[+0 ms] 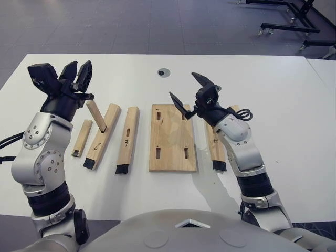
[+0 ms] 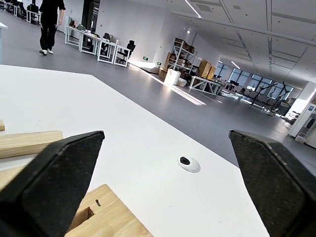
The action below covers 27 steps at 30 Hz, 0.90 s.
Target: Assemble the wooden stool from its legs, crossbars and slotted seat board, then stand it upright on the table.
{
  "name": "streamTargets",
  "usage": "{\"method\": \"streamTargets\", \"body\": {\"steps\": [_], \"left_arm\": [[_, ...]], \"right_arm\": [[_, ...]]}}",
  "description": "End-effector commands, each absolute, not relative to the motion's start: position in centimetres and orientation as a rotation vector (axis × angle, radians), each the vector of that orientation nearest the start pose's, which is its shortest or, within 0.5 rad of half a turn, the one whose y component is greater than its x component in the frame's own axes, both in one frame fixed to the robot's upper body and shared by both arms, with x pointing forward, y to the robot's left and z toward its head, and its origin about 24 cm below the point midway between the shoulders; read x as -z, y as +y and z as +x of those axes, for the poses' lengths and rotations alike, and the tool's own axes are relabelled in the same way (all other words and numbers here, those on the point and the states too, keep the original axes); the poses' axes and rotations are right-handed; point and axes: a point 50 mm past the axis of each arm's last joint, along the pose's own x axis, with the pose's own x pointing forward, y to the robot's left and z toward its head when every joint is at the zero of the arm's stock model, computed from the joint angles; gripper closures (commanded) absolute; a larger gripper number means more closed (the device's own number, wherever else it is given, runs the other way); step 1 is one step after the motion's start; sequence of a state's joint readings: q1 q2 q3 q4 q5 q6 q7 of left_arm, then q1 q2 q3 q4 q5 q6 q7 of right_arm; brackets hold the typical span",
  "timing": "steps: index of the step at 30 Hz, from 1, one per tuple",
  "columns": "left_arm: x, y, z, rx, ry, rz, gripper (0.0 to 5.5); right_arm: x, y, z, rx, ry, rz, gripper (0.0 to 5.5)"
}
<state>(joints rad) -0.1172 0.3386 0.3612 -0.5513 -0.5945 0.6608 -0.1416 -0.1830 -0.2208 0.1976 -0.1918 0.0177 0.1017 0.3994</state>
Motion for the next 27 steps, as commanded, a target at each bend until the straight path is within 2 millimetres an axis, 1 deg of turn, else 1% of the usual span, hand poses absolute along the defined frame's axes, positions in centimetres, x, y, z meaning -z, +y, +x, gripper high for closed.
{"method": "streamTargets", "body": {"steps": [1,5,9,10,13,16,17,19,21,23,27], "left_arm": [[-16.9,21.6,25.4,0.183,-0.109,-0.152,3.45],[-17.2,21.7,26.7,0.17,-0.096,-0.138,3.45],[-16.9,21.7,26.9,0.164,-0.08,-0.14,3.45],[-16.4,21.7,27.0,0.162,-0.063,-0.146,3.45],[-13.8,21.5,27.0,0.155,0.029,-0.17,3.45],[-9.1,21.0,26.7,0.154,0.194,-0.167,3.45],[-8.0,21.1,26.4,0.15,0.23,-0.167,3.45],[-6.6,21.7,25.7,0.13,0.272,-0.17,3.45],[-6.3,22.4,25.4,0.108,0.274,-0.177,3.45],[-6.5,22.7,25.3,0.101,0.26,-0.181,3.45],[-7.4,22.6,26.0,0.106,0.216,-0.183,3.45]], "right_arm": [[-11.2,-10.2,26.7,-0.635,-0.204,-0.254,0.84],[-11.1,-10.0,26.7,-0.638,-0.205,-0.249,0.84],[-11.1,-10.0,26.6,-0.628,-0.205,-0.243,0.84],[-11.0,-10.1,26.6,-0.625,-0.202,-0.243,0.84],[-10.9,-10.1,26.5,-0.623,-0.196,-0.242,0.84],[-11.3,-9.7,26.4,-0.64,-0.21,-0.238,0.84],[-11.5,-9.6,26.4,-0.646,-0.215,-0.236,0.84],[-11.8,-9.6,26.4,-0.649,-0.22,-0.234,0.84],[-11.9,-9.7,26.4,-0.646,-0.219,-0.234,0.84],[-11.9,-9.8,26.4,-0.64,-0.216,-0.231,0.84],[-11.9,-9.9,26.5,-0.634,-0.216,-0.23,0.84]]}}
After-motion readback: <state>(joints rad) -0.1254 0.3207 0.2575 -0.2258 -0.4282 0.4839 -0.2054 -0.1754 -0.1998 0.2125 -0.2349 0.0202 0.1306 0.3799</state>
